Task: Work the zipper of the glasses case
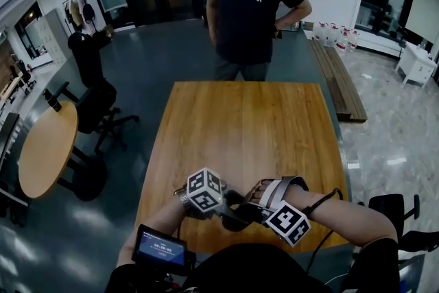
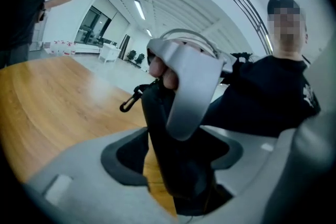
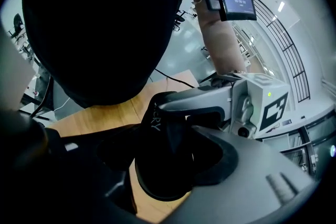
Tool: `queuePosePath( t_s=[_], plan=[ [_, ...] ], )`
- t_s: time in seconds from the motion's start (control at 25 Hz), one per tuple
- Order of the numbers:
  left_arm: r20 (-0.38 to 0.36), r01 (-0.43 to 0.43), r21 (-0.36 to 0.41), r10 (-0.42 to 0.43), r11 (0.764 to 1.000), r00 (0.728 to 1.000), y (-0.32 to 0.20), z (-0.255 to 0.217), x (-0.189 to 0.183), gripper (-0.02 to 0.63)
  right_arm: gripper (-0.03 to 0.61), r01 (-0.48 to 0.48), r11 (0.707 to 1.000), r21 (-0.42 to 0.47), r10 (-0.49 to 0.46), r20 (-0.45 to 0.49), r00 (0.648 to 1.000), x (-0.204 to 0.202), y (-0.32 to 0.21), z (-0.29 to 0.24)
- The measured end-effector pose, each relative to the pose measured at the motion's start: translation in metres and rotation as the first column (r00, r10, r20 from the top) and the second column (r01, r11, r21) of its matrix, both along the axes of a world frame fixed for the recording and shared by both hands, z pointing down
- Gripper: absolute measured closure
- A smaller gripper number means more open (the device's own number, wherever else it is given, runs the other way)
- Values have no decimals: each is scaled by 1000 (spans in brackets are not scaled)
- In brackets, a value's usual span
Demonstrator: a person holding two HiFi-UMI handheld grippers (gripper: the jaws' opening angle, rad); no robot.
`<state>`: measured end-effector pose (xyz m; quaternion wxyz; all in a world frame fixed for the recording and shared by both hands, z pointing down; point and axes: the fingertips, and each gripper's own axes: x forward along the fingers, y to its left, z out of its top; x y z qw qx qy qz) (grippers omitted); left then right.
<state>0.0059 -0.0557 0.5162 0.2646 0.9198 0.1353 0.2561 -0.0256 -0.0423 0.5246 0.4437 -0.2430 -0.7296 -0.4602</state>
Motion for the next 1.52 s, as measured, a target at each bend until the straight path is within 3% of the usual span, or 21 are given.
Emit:
queuePosePath(
  t_s=[0.16, 0.28, 0.52, 0.76, 0.84, 1.0, 1.12, 1.2, 1.28, 1.4, 1.52],
  plan=[
    [-26, 21, -17, -21, 1000, 999, -2, -2, 5, 320, 285, 24, 999, 27, -24, -8, 1000, 1, -1, 0],
    [-123, 84, -48, -89, 995, 988, -10, -13, 2, 342, 275, 30, 997, 66, -32, 20, 999, 0, -8, -6],
    [-308, 124, -190, -179, 974, 935, -11, -30, -5, 365, 261, 24, 999, 21, -26, 80, 996, -5, -6, -22],
    [-381, 173, -294, -281, 940, 881, -21, -40, -12, 367, 222, -40, 999, -20, 43, 187, 981, -6, -19, -38],
    [-415, 192, -337, -328, 922, 848, -26, -48, -19, 367, 203, -69, 996, -48, 78, 225, 971, -6, -24, -52],
    [-468, 237, -351, -389, 906, 794, -48, -67, -39, 367, 178, -172, 972, -158, 214, 310, 926, 5, -44, -90],
    [-495, 254, -322, -391, 912, 775, -62, -87, -49, 367, 228, -273, 912, -308, 383, 393, 836, 28, -72, -123],
    [-508, 235, -293, -359, 927, 783, -66, -104, -52, 367, 311, -279, 867, -413, 459, 446, 768, 38, -91, -150],
    [-496, 181, -233, -277, 955, 823, -61, -121, -49, 367, 363, -236, 846, -478, 474, 472, 743, 41, -99, -178],
    [-411, 60, -122, -106, 991, 906, -47, -138, -39, 367, 395, -231, 846, -480, 452, 417, 789, 41, -97, -199],
    [-345, -46, -81, 15, 996, 939, -36, -150, -34, 367, 446, -231, 879, -417, 391, 351, 851, 37, -87, -205]
  ],
)
